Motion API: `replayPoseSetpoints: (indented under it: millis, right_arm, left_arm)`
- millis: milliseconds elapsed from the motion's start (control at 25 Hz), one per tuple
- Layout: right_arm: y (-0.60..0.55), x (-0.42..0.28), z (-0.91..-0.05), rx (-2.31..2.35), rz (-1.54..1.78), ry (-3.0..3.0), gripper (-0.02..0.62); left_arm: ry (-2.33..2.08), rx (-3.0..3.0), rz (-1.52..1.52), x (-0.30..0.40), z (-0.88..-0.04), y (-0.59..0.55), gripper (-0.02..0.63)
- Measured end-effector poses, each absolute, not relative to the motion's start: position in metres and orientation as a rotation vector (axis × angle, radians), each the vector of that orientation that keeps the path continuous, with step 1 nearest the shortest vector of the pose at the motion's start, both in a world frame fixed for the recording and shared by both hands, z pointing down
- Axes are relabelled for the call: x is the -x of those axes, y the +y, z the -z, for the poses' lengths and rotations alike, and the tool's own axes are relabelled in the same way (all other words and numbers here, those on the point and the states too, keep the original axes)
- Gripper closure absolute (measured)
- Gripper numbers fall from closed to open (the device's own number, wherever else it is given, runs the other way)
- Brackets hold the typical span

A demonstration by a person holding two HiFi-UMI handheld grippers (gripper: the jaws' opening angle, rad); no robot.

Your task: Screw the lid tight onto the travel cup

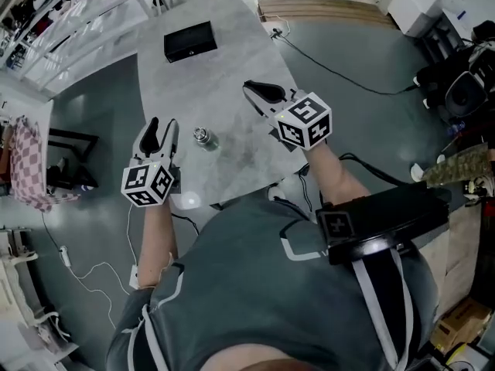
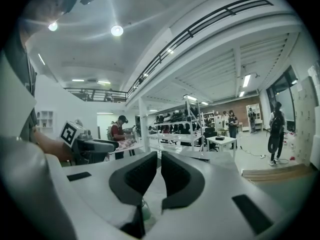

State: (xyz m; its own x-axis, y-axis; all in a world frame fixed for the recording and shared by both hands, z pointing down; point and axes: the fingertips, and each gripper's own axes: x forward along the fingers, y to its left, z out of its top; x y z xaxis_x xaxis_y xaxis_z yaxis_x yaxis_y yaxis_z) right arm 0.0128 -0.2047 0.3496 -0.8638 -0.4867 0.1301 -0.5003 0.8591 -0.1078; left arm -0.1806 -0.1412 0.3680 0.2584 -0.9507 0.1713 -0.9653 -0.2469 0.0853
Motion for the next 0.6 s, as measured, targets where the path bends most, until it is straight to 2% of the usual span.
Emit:
replayPoseSetpoints:
  millis: [160,320,600]
  right_arm:
    - [-0.199,-0.015,-0.346,-0.759,-0.231,-2.952,0.549]
    - [-0.191,-0.026,-0.336,-0.777,-0.222,-2.957,0.554]
    - [-0.195,-0.027,-0.33,-0.836,-0.163,-2.92,0.568]
  left_arm:
    - [-1.82,-2.388,-0.055,0.176,-0.349,-0.135,0.467]
    - [-1.831,-2.36,-0.002,0.172,-0.334,-0.124,0.584]
    - [-1.848,-2.308,-0.019,0.177,-0.331,-0.12,0.597]
